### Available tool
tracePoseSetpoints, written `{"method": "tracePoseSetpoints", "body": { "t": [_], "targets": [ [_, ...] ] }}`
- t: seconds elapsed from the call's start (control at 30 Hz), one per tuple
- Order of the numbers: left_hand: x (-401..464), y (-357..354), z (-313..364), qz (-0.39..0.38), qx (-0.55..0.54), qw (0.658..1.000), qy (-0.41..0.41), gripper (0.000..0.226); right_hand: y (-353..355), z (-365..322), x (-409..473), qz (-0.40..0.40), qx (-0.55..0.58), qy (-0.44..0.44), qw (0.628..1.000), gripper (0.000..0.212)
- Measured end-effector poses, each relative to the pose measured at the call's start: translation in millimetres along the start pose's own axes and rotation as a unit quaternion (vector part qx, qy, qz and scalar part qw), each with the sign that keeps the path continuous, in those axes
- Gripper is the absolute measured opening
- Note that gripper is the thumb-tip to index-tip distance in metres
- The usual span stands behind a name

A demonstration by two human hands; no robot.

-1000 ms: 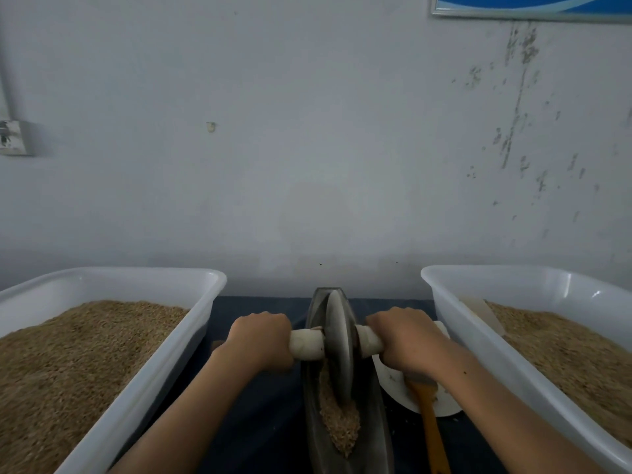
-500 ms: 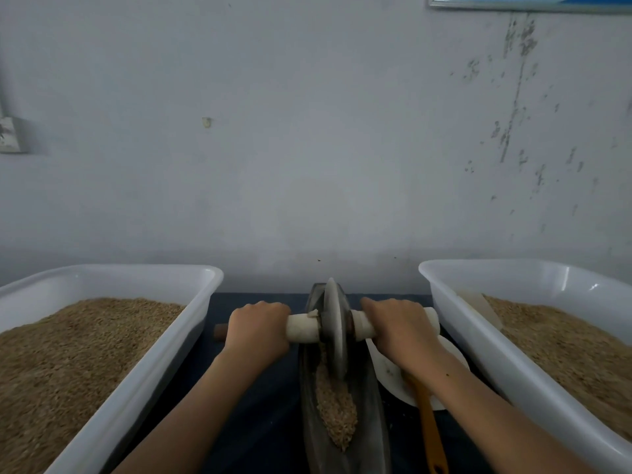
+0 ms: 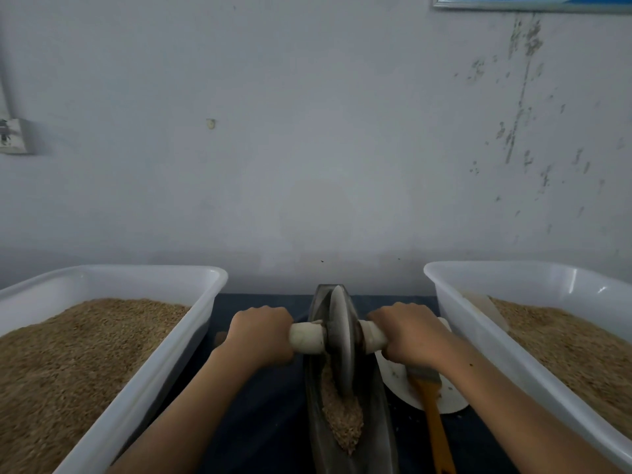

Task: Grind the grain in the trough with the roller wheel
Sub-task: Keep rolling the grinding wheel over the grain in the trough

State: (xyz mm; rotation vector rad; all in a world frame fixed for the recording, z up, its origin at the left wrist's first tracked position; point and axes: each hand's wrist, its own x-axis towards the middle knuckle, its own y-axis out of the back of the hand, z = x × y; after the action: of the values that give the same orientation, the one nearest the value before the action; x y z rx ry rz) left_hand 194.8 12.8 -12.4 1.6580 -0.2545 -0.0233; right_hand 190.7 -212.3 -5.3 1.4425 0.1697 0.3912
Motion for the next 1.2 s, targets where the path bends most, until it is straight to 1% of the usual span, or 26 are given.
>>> {"method": "tracePoseSetpoints", "body": {
  "t": [0.07, 0.13, 0.23, 0.3, 0.37, 0.47, 0.53, 0.57, 0.6, 0.63, 0.7, 0.77, 0.83, 0.9, 0.97, 1.07, 1.2],
  "targets": [
    [0.6, -3.8, 2.3, 0.062, 0.002, 0.998, 0.005, 0.025, -5.5, -1.8, 0.4, 0.060, 0.001, -0.012, 0.998, 0.014],
    [0.0, -6.7, 3.5, 0.104, -0.007, 0.995, 0.008, 0.021, -9.5, -4.7, 1.0, 0.105, -0.007, -0.024, 0.994, 0.016],
    [-1.7, -7.0, 2.8, 0.113, -0.007, 0.994, 0.006, 0.021, -11.1, -5.8, 1.3, 0.121, -0.011, -0.030, 0.992, 0.017],
    [-0.6, -5.2, 1.7, 0.083, 0.007, 0.997, -0.001, 0.025, -8.8, -3.5, 0.5, 0.099, -0.007, -0.023, 0.995, 0.018],
    [0.3, -0.6, 0.7, 0.030, 0.013, 0.999, -0.007, 0.031, -4.4, -1.1, 0.0, 0.059, -0.009, -0.014, 0.998, 0.013],
    [-1.3, 6.6, -3.5, -0.085, -0.037, 0.996, -0.007, 0.037, 3.7, 0.1, 0.4, -0.020, -0.019, 0.005, 1.000, 0.019],
    [-2.3, 8.0, -6.9, -0.160, -0.096, 0.982, -0.011, 0.032, 8.0, 0.0, 0.1, -0.049, -0.016, 0.017, 0.999, 0.018],
    [-2.9, 8.4, -7.7, -0.178, -0.111, 0.978, -0.012, 0.028, 9.3, 0.0, -0.6, -0.053, -0.016, 0.021, 0.998, 0.017],
    [-3.3, 8.6, -8.0, -0.178, -0.110, 0.978, -0.010, 0.026, 9.8, -0.5, -1.2, -0.050, -0.019, 0.023, 0.998, 0.016],
    [-4.0, 9.3, -7.3, -0.165, -0.097, 0.982, -0.006, 0.028, 9.3, -1.5, -1.6, -0.042, -0.024, 0.022, 0.999, 0.016],
    [-4.3, 8.9, -3.1, -0.102, -0.044, 0.994, 0.008, 0.033, 5.8, -2.9, -2.6, -0.007, -0.024, 0.011, 1.000, 0.013],
    [-3.4, 5.8, 1.7, -0.016, 0.003, 1.000, 0.016, 0.031, 1.3, -4.7, -3.0, 0.040, -0.011, -0.005, 0.999, 0.014],
    [-2.3, 1.2, 4.8, 0.046, 0.012, 0.999, 0.020, 0.025, -4.1, -6.2, -1.9, 0.080, -0.008, -0.017, 0.997, 0.014],
    [-1.6, -1.3, 5.9, 0.065, 0.002, 0.998, 0.023, 0.023, -8.0, -7.2, -1.3, 0.105, -0.011, -0.027, 0.994, 0.016],
    [-1.3, -0.6, 4.7, 0.055, -0.002, 0.998, 0.019, 0.024, -8.2, -6.6, -1.0, 0.108, -0.014, -0.024, 0.994, 0.015],
    [-1.5, 3.2, 0.8, 0.000, -0.005, 1.000, 0.007, 0.031, -1.2, -4.8, -3.0, 0.072, -0.024, -0.010, 0.997, 0.017],
    [-4.0, 9.1, -2.3, -0.099, -0.022, 0.995, -0.005, 0.044, 8.9, -0.5, -2.3, -0.056, -0.009, 0.016, 0.998, 0.019]
  ]
}}
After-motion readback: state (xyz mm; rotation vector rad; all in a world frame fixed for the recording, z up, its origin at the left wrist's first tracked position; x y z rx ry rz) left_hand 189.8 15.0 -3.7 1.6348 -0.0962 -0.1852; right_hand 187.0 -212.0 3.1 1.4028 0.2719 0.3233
